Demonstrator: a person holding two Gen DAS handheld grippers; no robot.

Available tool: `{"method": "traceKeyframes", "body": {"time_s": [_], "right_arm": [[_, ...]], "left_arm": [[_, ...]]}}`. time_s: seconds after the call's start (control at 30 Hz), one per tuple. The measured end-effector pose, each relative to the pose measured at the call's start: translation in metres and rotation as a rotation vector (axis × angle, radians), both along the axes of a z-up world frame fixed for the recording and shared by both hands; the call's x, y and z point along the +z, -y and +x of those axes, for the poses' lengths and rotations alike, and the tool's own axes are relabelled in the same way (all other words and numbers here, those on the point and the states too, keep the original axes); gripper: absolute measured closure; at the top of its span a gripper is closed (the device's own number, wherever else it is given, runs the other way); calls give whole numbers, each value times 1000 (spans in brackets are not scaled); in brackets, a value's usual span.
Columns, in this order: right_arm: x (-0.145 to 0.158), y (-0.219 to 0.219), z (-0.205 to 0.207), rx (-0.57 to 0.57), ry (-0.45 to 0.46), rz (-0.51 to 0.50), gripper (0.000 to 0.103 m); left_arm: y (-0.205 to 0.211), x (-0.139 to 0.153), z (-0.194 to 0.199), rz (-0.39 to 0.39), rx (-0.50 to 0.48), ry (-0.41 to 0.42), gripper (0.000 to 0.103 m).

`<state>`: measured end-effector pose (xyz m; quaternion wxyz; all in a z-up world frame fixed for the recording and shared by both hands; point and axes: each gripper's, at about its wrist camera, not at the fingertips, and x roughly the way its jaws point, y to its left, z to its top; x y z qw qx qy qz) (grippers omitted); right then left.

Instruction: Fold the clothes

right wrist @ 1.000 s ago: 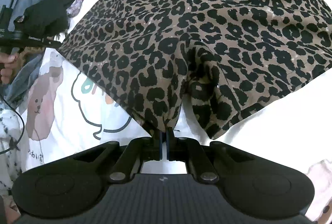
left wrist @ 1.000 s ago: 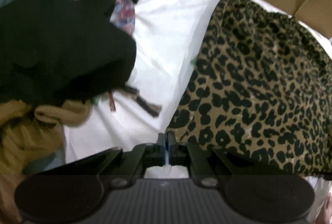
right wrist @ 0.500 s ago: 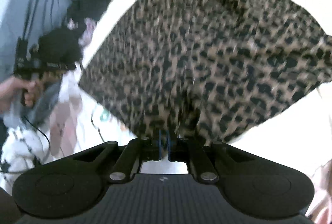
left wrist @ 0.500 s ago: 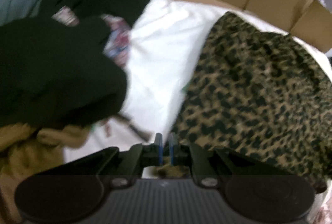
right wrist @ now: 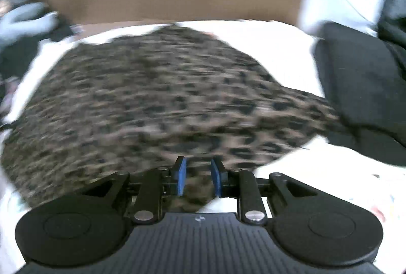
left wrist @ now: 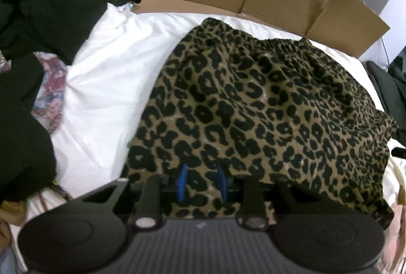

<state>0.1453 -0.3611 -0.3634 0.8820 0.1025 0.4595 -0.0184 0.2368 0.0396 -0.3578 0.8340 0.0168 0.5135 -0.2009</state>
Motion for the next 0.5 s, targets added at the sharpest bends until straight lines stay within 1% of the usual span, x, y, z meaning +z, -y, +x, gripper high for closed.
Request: {"method": "traceKeyframes", "body": {"time_s": [0.07,0.17,0.23,0.33,0.43,0.5], "right_arm": [[-4,25,-2,-83,12,39,74],[-12,57,-9,-176,31,72,66],[-20,75,-11,-223,42,123,66],[-34,94,-14,-293,65,187,66],[-44,111,-18,-365,99,237,64],[-49,122,-19,-403,122,265,57]], "left_arm": [[2,1,-3,6,-3,-3,73],[5,1,-6,23,-2,-17,72],[10,2,-7,30,1,-39,71],[21,7,-9,19,3,-95,69],[40,17,-14,29,-54,-123,63],[55,26,-14,28,-102,-135,62]]}}
